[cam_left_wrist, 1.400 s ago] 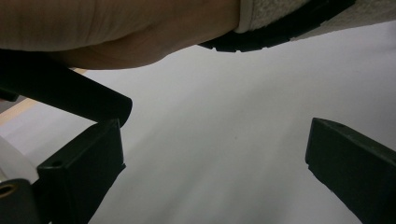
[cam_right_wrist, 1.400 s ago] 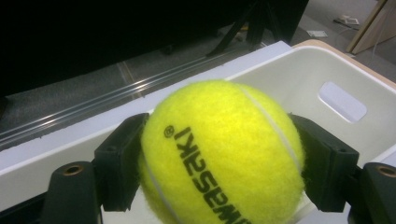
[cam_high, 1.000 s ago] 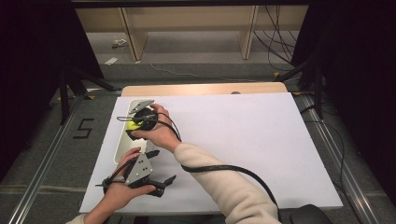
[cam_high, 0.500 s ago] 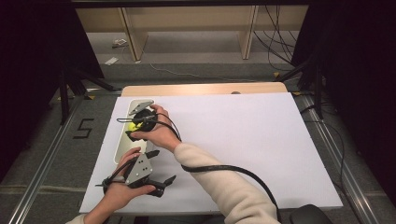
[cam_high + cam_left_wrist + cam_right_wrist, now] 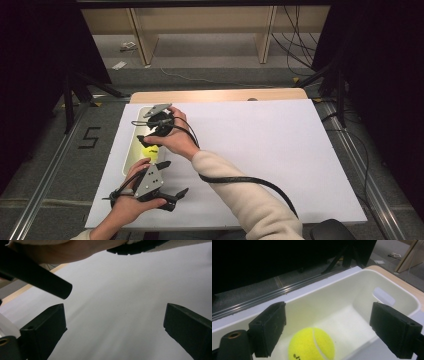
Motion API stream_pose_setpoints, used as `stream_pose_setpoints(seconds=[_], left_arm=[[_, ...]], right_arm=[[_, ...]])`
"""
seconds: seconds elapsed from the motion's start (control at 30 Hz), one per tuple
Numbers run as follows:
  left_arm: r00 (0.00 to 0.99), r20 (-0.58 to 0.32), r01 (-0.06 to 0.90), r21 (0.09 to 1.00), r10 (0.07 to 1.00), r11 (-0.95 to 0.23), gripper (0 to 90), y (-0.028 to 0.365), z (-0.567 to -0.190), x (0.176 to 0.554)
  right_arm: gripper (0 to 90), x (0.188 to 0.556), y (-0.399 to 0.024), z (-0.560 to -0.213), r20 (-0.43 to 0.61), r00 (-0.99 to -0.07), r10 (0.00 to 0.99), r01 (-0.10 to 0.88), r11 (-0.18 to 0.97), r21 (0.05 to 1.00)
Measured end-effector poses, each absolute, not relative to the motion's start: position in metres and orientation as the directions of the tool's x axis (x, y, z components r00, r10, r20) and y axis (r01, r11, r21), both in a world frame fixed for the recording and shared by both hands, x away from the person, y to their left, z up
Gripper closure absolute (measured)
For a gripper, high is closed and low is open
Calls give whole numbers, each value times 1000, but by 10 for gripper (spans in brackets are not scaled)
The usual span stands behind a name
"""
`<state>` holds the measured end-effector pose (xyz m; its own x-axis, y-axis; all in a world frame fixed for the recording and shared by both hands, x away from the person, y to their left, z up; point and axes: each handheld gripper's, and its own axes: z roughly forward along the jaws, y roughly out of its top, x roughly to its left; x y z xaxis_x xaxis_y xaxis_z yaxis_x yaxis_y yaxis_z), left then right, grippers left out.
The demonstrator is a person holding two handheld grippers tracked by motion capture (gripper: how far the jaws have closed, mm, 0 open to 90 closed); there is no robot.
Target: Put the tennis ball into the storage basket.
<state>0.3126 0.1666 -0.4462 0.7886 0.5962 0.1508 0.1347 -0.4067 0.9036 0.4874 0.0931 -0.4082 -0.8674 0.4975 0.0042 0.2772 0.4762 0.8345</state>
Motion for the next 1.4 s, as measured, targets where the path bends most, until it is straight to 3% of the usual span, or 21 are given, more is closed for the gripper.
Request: stream_pose_setpoints(seconds=[0.67,1.1,1.17,1.4], left_arm=[[787,154,137,901,598,-411,38,166,-447,313],[785,152,140,901,600,-410,38,166,-447,313],[783,185,108,900,594,-422,38,167,-446,315],[783,154,140,900,602,-412,38,167,-447,313]], right_arm=[[151,479,-18,-397,16,-802,596,319,406,857],[153,470,-70,-398,17,-770,638,334,380,862],[153,467,-78,-400,14,-765,643,337,382,860],[153,457,-115,-403,10,-735,678,351,368,861]])
